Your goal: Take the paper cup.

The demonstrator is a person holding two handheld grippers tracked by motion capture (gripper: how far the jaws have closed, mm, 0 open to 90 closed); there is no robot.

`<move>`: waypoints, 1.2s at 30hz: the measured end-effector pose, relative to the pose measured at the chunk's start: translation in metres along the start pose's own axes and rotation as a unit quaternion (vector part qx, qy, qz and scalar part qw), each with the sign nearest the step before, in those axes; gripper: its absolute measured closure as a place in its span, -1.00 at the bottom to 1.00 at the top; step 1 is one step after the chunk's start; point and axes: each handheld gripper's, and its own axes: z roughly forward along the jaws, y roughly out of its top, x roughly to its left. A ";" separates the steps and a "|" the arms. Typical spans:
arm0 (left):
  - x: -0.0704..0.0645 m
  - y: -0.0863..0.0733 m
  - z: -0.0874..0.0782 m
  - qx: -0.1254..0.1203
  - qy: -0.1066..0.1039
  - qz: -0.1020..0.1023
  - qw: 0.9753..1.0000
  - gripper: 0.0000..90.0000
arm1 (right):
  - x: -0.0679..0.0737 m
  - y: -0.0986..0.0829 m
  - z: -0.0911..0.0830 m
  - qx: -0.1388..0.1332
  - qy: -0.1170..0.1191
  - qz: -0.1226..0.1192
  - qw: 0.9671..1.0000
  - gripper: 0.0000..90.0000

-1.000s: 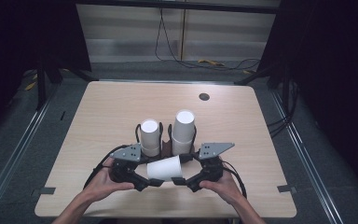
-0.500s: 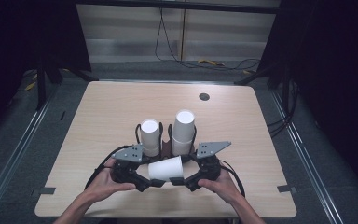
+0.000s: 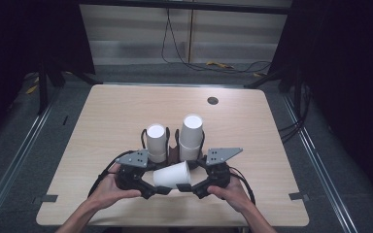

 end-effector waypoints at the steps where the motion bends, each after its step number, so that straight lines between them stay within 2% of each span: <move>1: 0.000 0.000 0.000 0.000 0.002 0.001 1.000 -0.30 | 0.000 0.000 0.000 0.000 0.001 0.001 1.000 -0.57; 5: 0.001 0.000 -0.001 -0.006 0.007 -0.008 1.000 -0.41 | 0.001 0.000 0.000 -0.001 0.003 0.000 1.000 -0.53; 10: 0.002 -0.001 -0.001 -0.006 0.008 -0.006 1.000 -0.43 | 0.001 0.000 0.001 -0.001 0.004 0.002 1.000 -0.52; 15: 0.002 -0.001 -0.002 -0.010 0.010 -0.005 1.000 -0.55 | 0.001 0.002 0.001 -0.002 0.002 0.001 1.000 -0.51; 18: 0.001 -0.002 -0.003 -0.006 0.010 -0.004 1.000 -0.58 | 0.001 0.003 0.001 -0.001 0.002 0.001 1.000 -0.51; 22: 0.003 -0.003 -0.003 -0.003 0.015 -0.012 1.000 -0.65 | 0.001 0.004 -0.001 -0.001 -0.001 0.002 1.000 -0.51; 34: 0.005 -0.005 -0.005 0.006 0.035 -0.020 0.999 -0.65 | -0.003 0.006 -0.012 -0.006 -0.023 0.013 1.000 -0.50; 36: 0.005 -0.005 -0.006 0.013 0.041 -0.015 0.999 -0.65 | -0.003 0.006 -0.014 -0.007 -0.027 0.014 1.000 -0.50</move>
